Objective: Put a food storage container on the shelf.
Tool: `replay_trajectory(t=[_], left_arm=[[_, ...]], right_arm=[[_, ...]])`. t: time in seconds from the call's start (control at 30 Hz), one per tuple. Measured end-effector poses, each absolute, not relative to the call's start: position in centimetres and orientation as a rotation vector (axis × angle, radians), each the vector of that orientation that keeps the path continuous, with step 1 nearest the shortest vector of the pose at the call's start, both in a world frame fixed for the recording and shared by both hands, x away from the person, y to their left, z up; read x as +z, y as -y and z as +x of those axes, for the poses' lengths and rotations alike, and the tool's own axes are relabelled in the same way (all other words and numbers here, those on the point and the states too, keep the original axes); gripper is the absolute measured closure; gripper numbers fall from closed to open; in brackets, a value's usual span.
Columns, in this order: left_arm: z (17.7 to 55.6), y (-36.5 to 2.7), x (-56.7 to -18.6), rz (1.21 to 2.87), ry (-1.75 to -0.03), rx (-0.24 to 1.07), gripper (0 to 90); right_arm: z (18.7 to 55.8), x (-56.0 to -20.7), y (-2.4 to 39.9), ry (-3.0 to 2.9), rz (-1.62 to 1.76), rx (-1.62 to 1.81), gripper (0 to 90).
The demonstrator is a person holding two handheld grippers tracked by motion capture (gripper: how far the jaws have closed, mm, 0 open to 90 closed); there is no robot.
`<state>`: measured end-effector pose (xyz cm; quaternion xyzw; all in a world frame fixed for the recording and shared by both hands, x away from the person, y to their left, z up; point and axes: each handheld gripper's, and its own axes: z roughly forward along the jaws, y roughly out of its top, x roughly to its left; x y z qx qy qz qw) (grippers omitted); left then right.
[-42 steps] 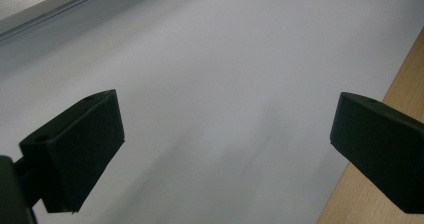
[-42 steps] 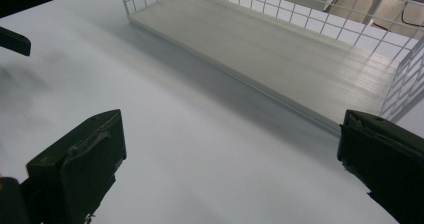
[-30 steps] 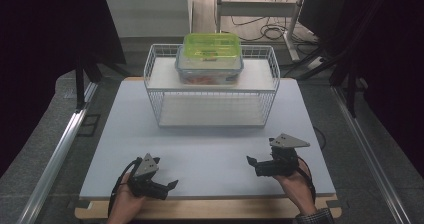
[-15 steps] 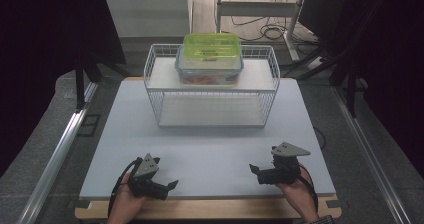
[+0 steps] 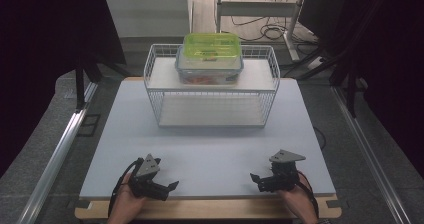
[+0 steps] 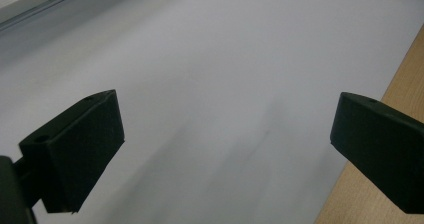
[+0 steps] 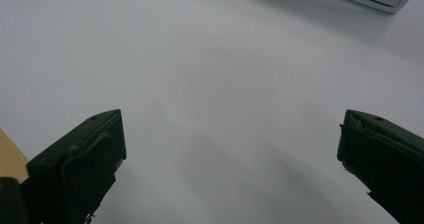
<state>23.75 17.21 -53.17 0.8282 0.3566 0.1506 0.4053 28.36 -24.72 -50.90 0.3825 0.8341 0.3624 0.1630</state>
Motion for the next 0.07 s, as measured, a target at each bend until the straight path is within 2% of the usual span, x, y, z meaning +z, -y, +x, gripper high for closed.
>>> replay_trajectory(t=[0.07], left_arm=[[23.8, -17.28, -53.11, 2.083, -0.904, 0.376, 0.6]], right_arm=[[28.39, -50.88, 24.74, -2.375, 1.093, 1.021, 0.0]])
